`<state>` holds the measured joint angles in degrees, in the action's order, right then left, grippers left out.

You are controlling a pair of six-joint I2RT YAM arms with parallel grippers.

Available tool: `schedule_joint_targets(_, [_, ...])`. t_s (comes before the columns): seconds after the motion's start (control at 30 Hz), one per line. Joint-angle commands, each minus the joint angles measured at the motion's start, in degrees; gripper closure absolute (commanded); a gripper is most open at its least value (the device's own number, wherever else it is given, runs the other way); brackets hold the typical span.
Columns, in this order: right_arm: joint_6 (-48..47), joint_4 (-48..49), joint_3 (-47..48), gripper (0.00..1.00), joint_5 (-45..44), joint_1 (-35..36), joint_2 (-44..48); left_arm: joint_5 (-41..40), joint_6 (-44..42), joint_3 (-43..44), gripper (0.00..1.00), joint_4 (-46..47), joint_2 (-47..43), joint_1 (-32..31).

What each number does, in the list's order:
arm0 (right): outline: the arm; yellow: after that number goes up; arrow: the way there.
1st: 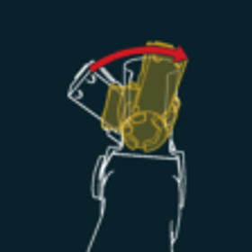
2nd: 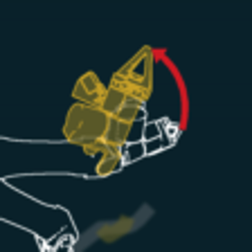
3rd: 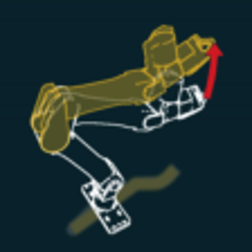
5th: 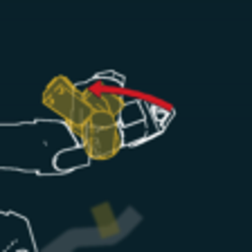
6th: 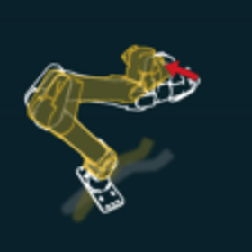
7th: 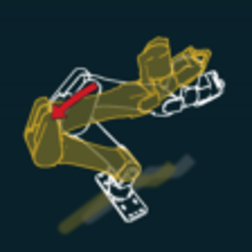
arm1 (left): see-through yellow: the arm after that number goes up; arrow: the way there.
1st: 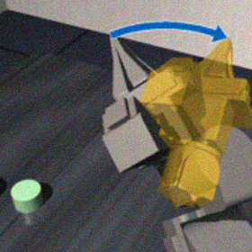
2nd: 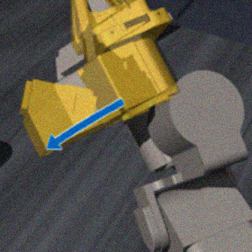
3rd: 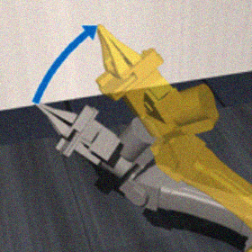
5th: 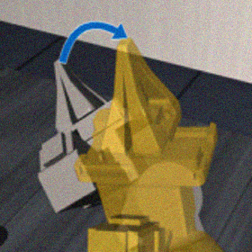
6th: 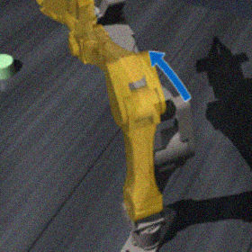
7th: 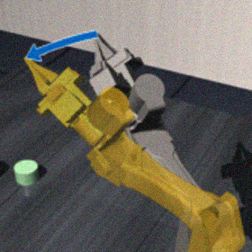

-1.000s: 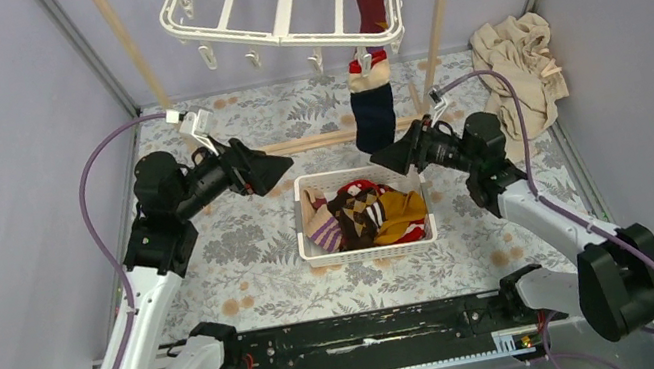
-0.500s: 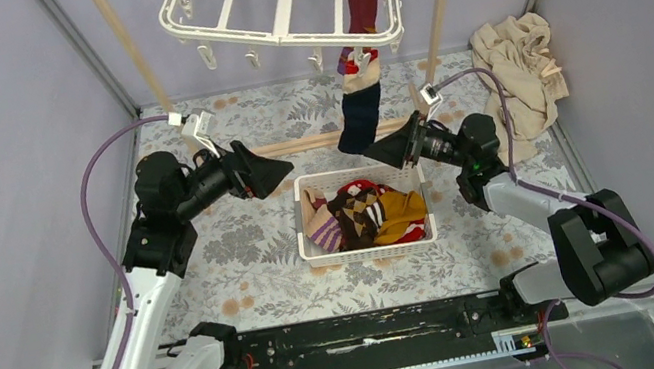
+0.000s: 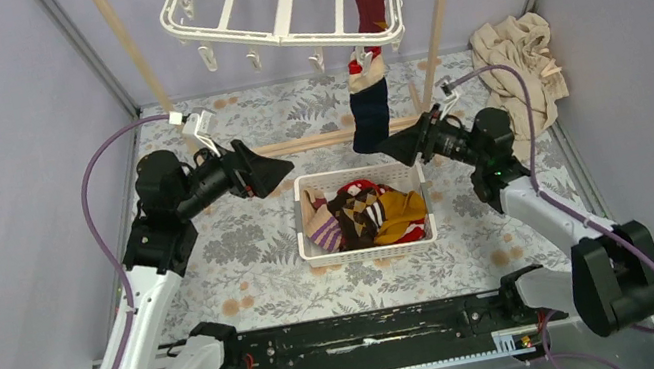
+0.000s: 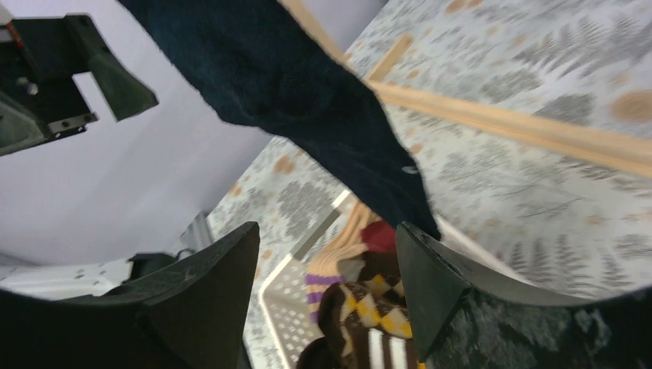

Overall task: Remove the socks clipped to the hanger
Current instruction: Remove the sock from the hanger.

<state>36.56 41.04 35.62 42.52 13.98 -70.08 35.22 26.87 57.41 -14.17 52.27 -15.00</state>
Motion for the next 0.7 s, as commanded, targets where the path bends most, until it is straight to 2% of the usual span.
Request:
schedule_joint_targets(0.0, [-6.5,-5.7,1.3,0.27,-3.0,-4.6,4.7,1.2,-0.3,1.4,0.01,0.1,0.5,-0.3])
schedule_joint_targets(0.1, [-3.9,-2.4,-0.1,0.26,-1.3,-6.9,4.5,1.1,-0.2,1.3,0.01,0.1,0.7,-0.4])
schedule_joint_targets(0.2, [1.2,5.7,-0.5,0.26,2.7,-7.8,0.5,1.1,-0.2,1.5,0.01,0.1,0.7,-0.6])
schedule_joint_targets(0.37, [15.5,27.6,0.6,0.26,9.7,-8.7,-10.2,1.3,-0.2,2.1,0.01,0.0,0.8,-0.7])
schedule_joint_targets(0.57, [35.8,56.0,3.9,0.19,13.3,-8.8,-22.8,1.6,-0.4,2.3,0.01,0.0,1.1,-0.9])
schedule_joint_targets(0.67, [36.2,56.6,3.8,0.18,14.2,-8.3,-23.3,1.6,-0.4,2.2,0.01,0.0,1.3,-1.0])
